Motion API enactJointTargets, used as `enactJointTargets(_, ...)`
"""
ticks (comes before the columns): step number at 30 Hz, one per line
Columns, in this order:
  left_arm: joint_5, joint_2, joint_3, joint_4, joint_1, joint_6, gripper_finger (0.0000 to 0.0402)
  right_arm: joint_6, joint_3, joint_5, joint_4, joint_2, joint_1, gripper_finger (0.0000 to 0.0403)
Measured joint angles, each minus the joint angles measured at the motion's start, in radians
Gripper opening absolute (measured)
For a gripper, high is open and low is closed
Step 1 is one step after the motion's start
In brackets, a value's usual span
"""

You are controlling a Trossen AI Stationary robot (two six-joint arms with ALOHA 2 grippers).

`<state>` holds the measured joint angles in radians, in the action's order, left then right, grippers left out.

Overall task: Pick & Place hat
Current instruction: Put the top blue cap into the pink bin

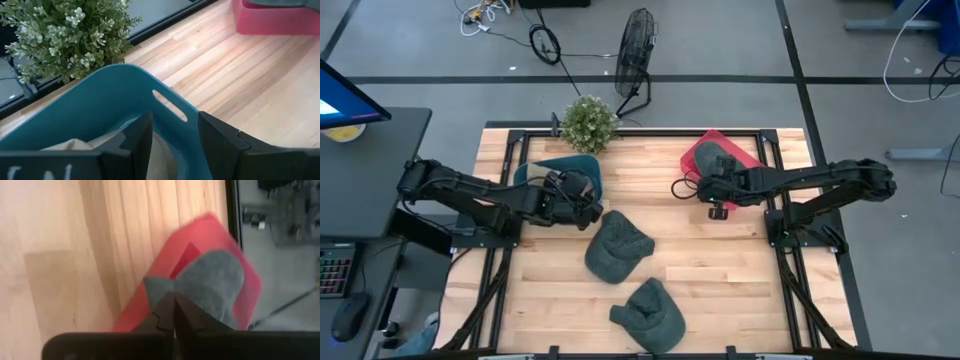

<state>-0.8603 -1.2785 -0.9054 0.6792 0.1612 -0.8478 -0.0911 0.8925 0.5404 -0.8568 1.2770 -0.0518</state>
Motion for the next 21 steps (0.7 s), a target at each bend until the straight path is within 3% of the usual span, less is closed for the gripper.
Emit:
enactJointTargets(5, 0.023, 0.0, 0.0, -0.138, 0.0, 0.054, 0.016, 0.107, -0.007, -0.007, -0.067, 0.018, -0.033, 0.0004)
enactJointTargets(12, 0.365, 0.0, 0.0, -0.467, 0.001, 0.344, 0.016, 0.127, -0.083, -0.01, -0.041, 0.019, -0.067, 0.0002)
enactJointTargets(21, 0.376, 0.0, 0.0, -0.471, 0.011, 0.363, 0.016, 0.116, -0.093, -0.009, -0.033, 0.019, -0.085, 0.0001)
